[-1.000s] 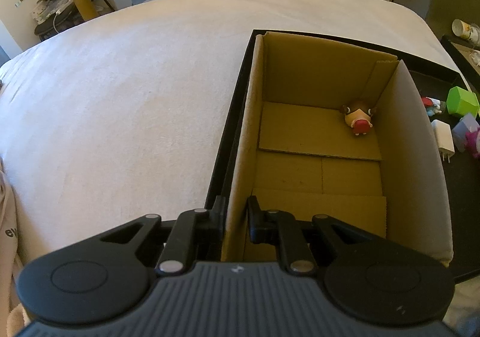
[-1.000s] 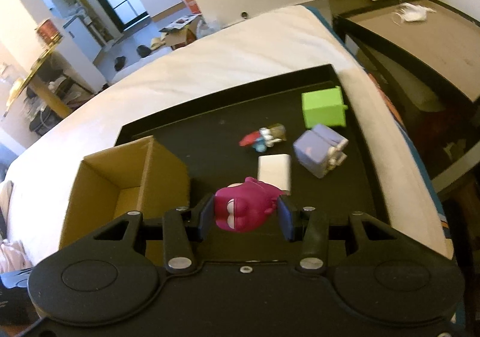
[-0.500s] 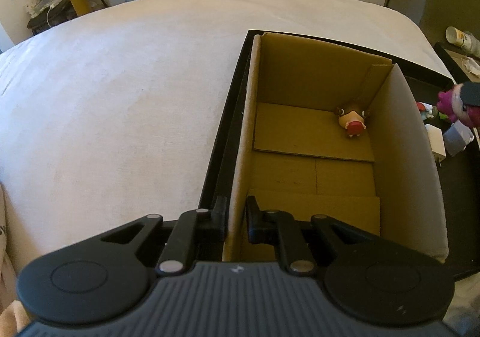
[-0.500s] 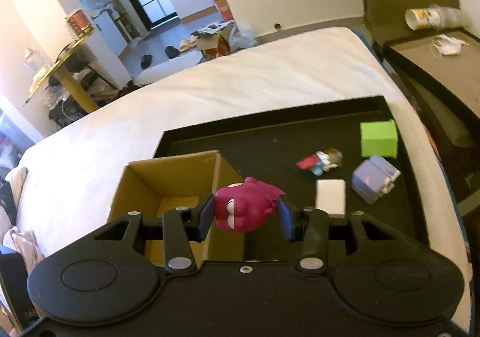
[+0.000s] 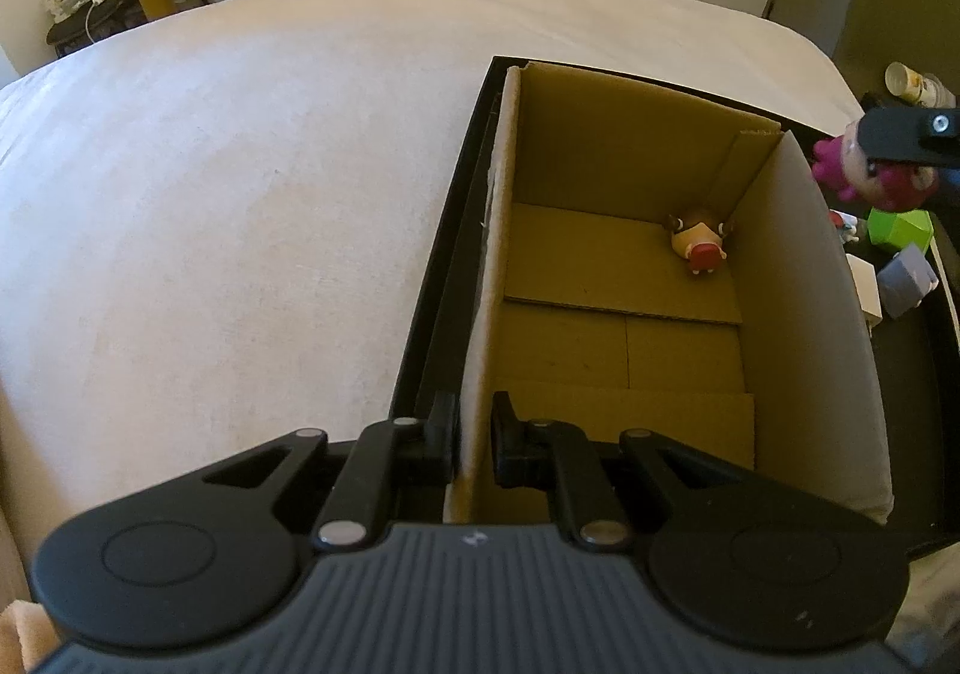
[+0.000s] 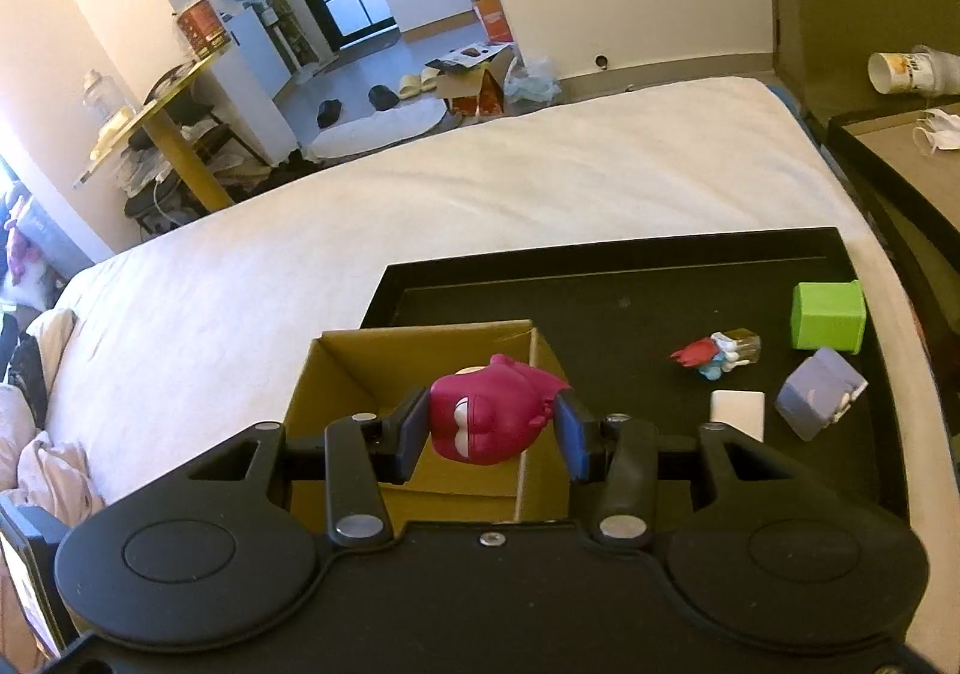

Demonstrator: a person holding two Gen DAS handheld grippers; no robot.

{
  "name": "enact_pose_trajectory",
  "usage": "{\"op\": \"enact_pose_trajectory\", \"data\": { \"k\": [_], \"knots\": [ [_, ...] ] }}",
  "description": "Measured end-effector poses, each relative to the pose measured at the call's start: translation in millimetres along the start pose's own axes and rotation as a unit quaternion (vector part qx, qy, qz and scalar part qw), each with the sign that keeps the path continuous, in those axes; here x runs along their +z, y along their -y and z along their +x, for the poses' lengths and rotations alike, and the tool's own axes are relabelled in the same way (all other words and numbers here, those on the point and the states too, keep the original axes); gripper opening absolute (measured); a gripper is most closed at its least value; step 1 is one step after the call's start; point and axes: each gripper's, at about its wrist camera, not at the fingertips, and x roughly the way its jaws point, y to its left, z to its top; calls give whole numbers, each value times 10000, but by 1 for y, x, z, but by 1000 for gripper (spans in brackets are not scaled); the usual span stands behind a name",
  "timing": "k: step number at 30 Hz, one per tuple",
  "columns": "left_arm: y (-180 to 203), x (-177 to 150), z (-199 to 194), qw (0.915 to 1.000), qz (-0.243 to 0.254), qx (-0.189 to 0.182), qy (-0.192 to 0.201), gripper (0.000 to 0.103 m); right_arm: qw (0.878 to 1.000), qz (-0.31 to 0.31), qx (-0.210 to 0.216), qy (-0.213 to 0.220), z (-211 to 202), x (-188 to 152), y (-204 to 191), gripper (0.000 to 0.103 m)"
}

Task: Organize rigid objects
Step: 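Lift the magenta figure with the right gripper and carry it over the box, then open the right gripper to drop the magenta figure into the box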

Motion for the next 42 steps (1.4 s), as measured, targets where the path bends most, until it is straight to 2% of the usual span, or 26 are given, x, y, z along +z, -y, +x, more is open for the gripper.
{"op": "enact_pose_trajectory", "data": {
  "k": [21, 29, 42],
  "knots": [
    [-4, 0, 3, 10000, -57, -65, -13, 11, 9961, -659, 240, -540, 29, -10, -59, 44],
    [-7, 0, 2, 9999, -50, -96, 1, 11, 9935, -924, 373, -550, 36, -1, -81, 45],
    [-7, -2, 4, 10000, -29, -73, 8, 11, 9952, -803, 314, -462, 24, -2, -68, 48]
  ]
}}
